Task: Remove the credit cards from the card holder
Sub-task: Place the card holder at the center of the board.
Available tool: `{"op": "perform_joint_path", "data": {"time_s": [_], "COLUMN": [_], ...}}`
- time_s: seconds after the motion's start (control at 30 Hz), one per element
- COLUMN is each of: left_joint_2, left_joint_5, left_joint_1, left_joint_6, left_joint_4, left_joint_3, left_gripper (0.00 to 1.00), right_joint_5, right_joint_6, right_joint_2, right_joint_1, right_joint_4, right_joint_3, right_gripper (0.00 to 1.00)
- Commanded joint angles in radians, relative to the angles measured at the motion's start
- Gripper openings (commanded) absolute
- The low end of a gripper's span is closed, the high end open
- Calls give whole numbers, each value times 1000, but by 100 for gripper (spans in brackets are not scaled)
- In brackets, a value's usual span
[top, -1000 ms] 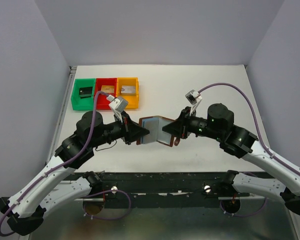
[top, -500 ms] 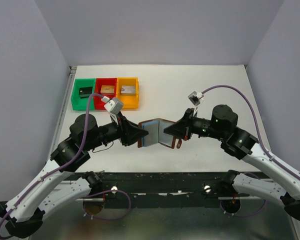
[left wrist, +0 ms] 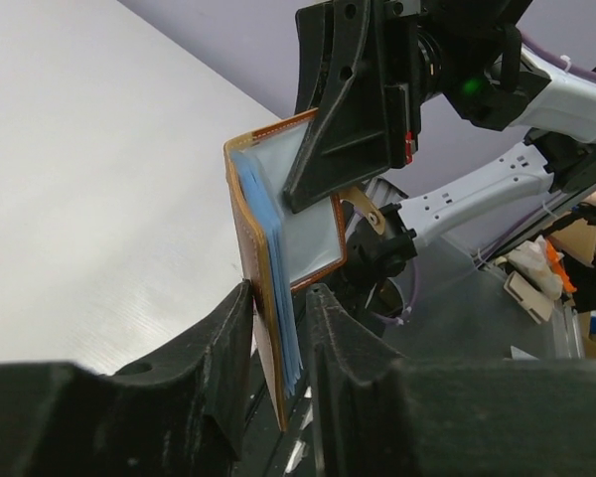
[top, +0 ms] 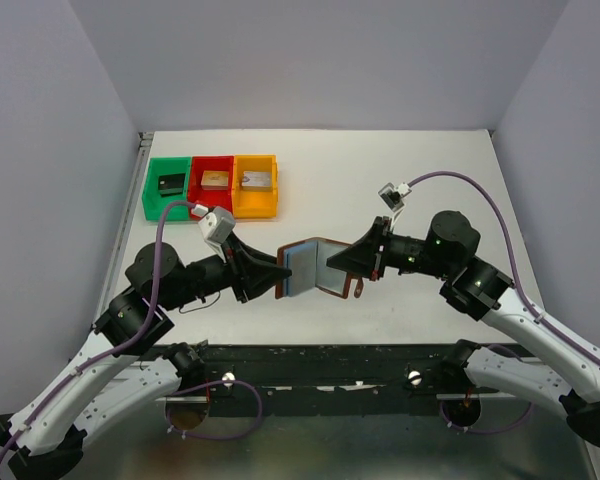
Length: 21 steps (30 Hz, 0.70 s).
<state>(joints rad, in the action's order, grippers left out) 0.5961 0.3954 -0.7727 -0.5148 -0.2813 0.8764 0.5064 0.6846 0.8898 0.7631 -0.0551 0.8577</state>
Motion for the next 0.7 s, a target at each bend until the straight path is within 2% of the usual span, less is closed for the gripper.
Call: {"op": "perform_joint_path", "data": {"time_s": [0.0, 0.57, 0.67], "left_joint_2": [-25, -4, 11], "left_joint_5": [39, 36, 34], "left_joint_1": [4, 4, 4], "left_joint_6": [24, 19, 19], "left_joint_4": [44, 63, 60], "left_joint_3": [-25, -36, -34], "left_gripper": [31, 20, 12], "right_joint_5": [61, 101, 101], "right_joint_6": [41, 41, 29], "right_joint_2": [-20, 0, 0], "right_joint_1": [-13, -13, -16], "right_joint_4": [98, 104, 86], "right_joint_3": [-16, 0, 1], "right_gripper": [0, 0, 0]}}
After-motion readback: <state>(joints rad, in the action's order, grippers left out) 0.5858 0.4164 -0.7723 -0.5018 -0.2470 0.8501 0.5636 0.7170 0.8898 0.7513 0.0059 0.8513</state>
